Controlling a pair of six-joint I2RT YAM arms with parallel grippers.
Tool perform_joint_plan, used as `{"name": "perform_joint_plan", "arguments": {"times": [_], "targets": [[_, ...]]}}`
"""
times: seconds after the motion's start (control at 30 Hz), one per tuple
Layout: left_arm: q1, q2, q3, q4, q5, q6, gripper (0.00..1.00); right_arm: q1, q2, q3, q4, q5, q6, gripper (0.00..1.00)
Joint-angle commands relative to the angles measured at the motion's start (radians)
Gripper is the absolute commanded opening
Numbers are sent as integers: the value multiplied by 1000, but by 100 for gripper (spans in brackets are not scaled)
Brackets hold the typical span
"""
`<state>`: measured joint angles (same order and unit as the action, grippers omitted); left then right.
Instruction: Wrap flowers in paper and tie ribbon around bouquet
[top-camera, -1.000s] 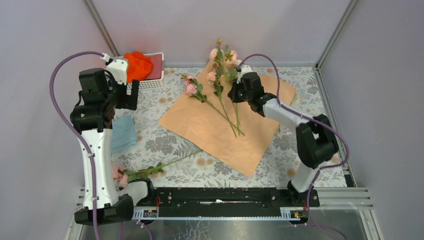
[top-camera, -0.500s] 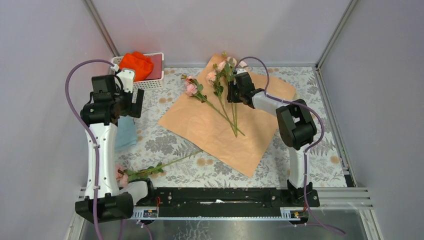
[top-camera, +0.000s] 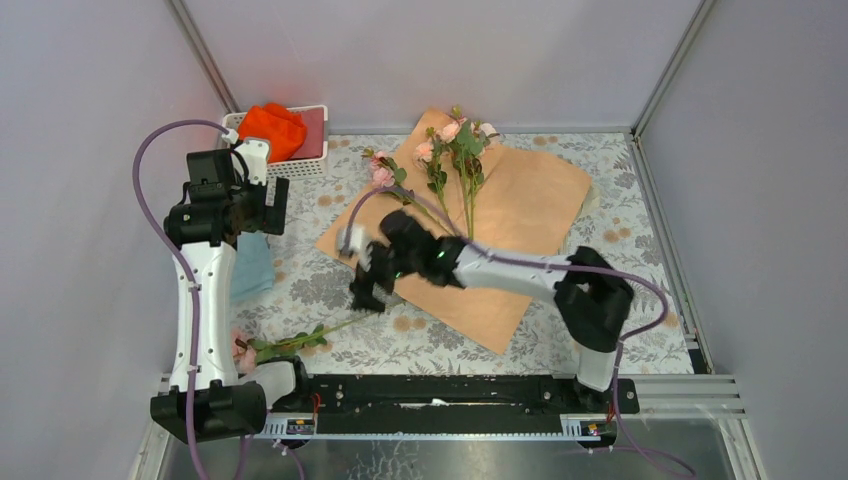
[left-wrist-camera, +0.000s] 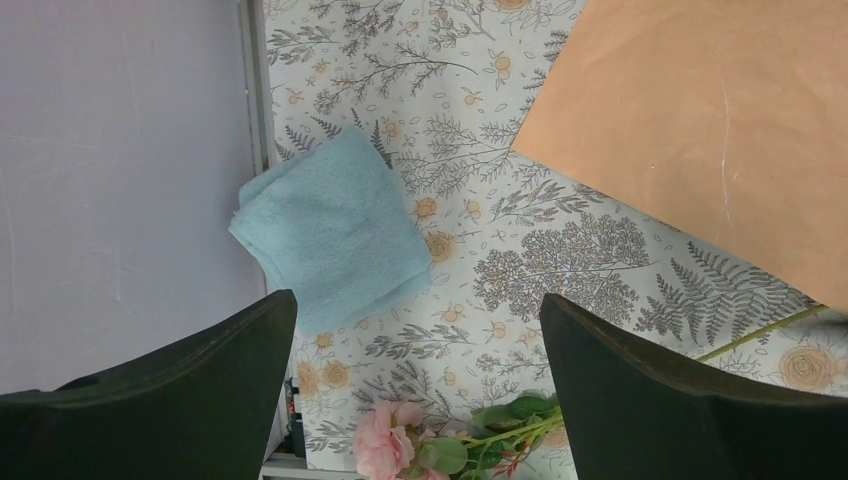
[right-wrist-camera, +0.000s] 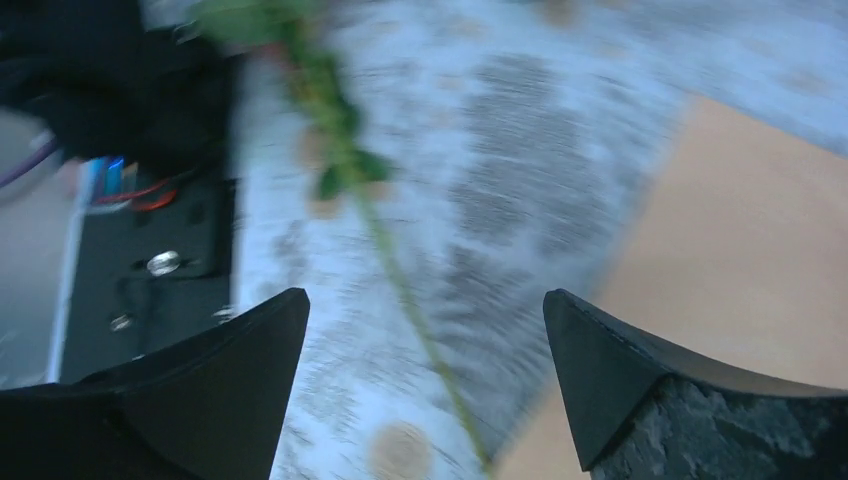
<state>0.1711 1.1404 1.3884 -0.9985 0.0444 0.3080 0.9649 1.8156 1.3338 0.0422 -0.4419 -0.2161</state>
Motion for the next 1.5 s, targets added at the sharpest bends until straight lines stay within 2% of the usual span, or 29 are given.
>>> {"name": "perform_joint_plan", "arguments": {"times": [0.0,0.27,0.33,0.4,0.43,0.47,0.57,0.6,0.7,0.8,0.87,0.93,1.07,1.2,1.33,1.4,1.47], "targets": [[5,-13,-18,51,6,-24,99,121,131,46,36,-174,-189,95],[7,-36,-67,60,2,-24,99,219,378,233,5,-72,-257,94],[7,-35,-69,61,9,-23,99,220,419,277,-10,-50,-241,91],[6,-35,-67,60,13,-25,99,219,452,313,-25,-26,-228,83],[7,-34,-67,62,15,-24,99,219,466,328,-34,-21,-225,76],[6,-33,-66,61,15,-23,99,220,475,339,-61,-20,-223,64],[6,-34,-69,62,12,-20,99,222,466,329,-75,-16,-205,10],[7,-34,-70,62,12,-20,99,223,448,313,-69,-17,-203,1],[6,-30,-73,66,12,-20,99,230,391,315,-112,-44,-176,0],[6,-23,-58,67,9,-22,99,233,328,354,-173,-143,-72,0],[6,-23,-43,66,3,-19,99,233,262,335,-162,-216,-11,0],[7,-22,-23,64,-11,-11,99,232,192,305,-158,-215,31,0],[7,-10,48,63,-74,17,99,231,75,281,-266,-127,75,0],[7,17,139,63,-97,16,99,190,-44,143,-282,5,200,0],[6,29,182,90,-84,-3,99,12,-185,-80,-148,122,476,0],[7,39,194,93,-72,-10,99,-85,-256,-182,-62,190,553,0],[6,51,200,92,-63,-13,99,-149,-302,-252,34,323,566,0]]}}
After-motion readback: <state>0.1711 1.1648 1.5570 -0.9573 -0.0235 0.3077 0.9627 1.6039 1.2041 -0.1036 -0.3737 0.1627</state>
